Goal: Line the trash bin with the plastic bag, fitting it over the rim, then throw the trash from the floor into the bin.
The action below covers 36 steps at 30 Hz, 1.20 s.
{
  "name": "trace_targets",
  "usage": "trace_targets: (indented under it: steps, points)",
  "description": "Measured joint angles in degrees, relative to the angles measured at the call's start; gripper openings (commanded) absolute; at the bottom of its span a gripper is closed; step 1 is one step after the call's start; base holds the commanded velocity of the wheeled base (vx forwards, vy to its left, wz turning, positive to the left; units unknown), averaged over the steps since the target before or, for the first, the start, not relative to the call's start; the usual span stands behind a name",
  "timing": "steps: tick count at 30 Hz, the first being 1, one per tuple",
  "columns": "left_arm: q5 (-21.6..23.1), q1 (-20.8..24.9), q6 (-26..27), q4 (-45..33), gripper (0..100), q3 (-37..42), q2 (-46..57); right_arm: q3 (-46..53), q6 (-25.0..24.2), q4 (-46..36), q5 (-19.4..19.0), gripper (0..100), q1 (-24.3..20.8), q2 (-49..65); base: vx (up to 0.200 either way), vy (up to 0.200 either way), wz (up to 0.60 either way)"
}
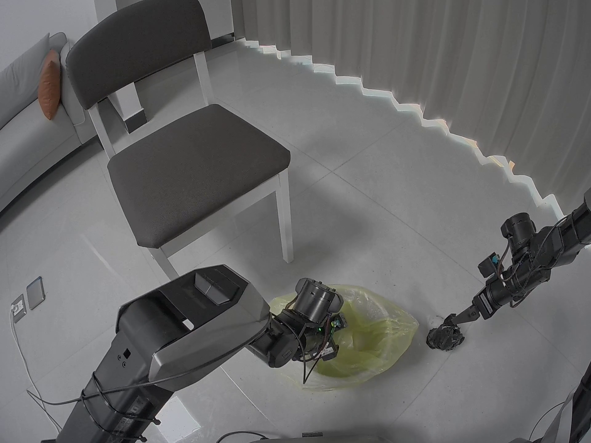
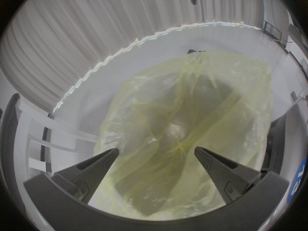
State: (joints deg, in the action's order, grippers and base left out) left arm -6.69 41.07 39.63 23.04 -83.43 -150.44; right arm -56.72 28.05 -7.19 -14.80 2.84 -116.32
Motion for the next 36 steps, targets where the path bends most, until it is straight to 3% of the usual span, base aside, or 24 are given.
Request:
trace_targets:
  steps: [10, 17, 26, 36]
  points:
    - [5.2, 2.3, -1.5, 0.4, 100, 7.9, 2.8, 0.3, 0.4, 0.0, 0.0, 100, 0.0, 0.0, 0.000, 0.000, 0.00]
    - [8.4, 6.7, -10.0, 1.6, 100, 15.0, 7.1, 0.6, 0.8, 0.0, 0.0, 100, -0.2, -0.1, 0.000, 0.000, 0.00]
    - [8.0, 5.3, -12.2, 8.0, 100, 17.5, 8.4, 1.1, 0.8, 0.0, 0.0, 100, -0.8, -0.4, 0.000, 0.000, 0.00]
    - [4.6, 4.1, -20.2, 20.6, 100, 26.6, 11.9, -1.4, 0.4, 3.0, 0.7, 100, -4.7, -4.8, 0.000, 0.000, 0.00]
